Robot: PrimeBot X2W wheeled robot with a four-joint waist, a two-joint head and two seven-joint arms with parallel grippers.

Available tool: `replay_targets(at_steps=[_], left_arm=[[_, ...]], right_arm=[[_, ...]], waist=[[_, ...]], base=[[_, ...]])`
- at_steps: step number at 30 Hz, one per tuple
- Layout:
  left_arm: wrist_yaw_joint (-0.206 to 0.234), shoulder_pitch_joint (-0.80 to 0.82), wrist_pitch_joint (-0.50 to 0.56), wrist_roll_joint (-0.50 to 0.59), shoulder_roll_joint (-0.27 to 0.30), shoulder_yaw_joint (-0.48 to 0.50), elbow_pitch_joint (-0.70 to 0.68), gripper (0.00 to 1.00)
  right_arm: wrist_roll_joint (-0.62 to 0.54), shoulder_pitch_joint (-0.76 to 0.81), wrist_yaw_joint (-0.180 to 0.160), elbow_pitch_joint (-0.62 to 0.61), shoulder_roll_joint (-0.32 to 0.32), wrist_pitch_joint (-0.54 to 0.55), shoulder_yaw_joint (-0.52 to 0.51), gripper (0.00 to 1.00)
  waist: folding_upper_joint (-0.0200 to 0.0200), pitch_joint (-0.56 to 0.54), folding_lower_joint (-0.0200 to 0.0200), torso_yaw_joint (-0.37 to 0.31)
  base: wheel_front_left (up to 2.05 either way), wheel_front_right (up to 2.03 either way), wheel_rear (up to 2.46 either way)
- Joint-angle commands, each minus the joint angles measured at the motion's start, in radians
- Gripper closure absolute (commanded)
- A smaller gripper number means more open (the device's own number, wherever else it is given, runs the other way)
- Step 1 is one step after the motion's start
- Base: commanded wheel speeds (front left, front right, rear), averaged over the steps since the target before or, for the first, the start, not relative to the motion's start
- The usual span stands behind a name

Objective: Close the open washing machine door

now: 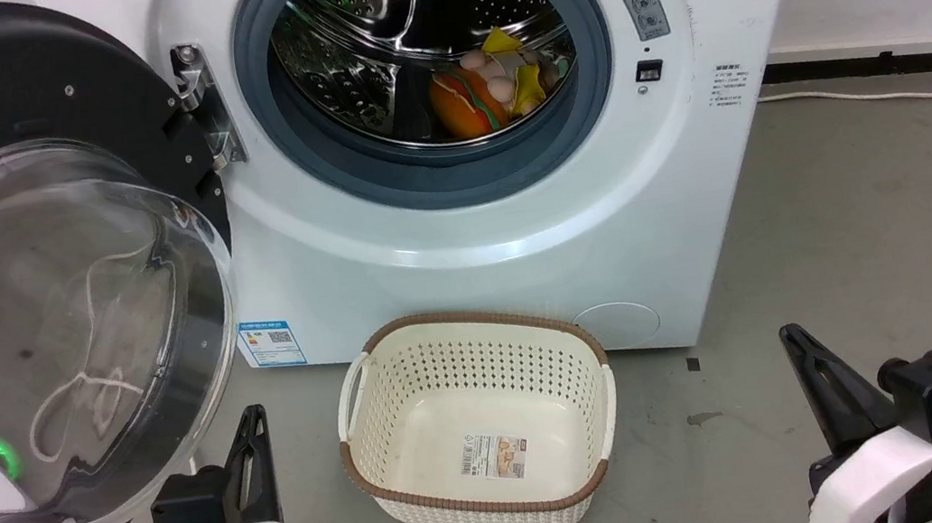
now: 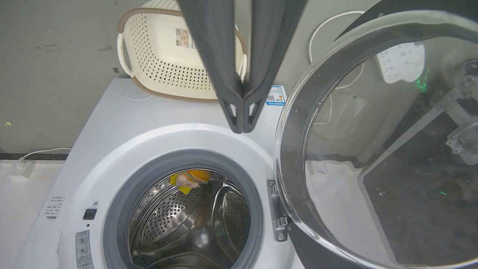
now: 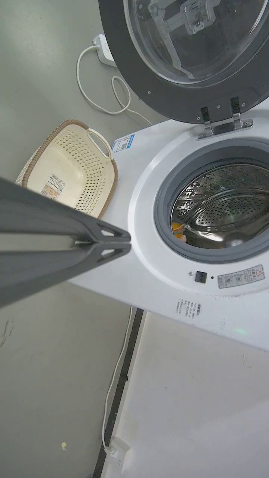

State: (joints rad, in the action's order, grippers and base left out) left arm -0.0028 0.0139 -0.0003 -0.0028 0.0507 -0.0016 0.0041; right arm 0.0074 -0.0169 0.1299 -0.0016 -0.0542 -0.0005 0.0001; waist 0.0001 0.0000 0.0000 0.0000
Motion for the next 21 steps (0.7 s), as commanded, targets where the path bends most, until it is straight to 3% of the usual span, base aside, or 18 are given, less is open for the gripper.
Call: replay_targets(at_steps=[1,21], left_arm=[[0.003,-0.014,0.000,0.003,-0.001,0.002,-0.004,1.00],[0.003,-0.014,0.000,0.003,-0.001,0.002,-0.004,1.00]], right_arm=[[-0.007,0.017,0.001,0.002,0.004,0.000,0.000,1.00],[-0.007,0.017,0.001,0.002,0.004,0.000,0.000,1.00]], waist=[[-0.0001,0.000,0.0000,0.000],[-0.0001,0.000,0.0000,0.000]], base=[[0.00,0.00,0.00],[0.00,0.00,0.00]])
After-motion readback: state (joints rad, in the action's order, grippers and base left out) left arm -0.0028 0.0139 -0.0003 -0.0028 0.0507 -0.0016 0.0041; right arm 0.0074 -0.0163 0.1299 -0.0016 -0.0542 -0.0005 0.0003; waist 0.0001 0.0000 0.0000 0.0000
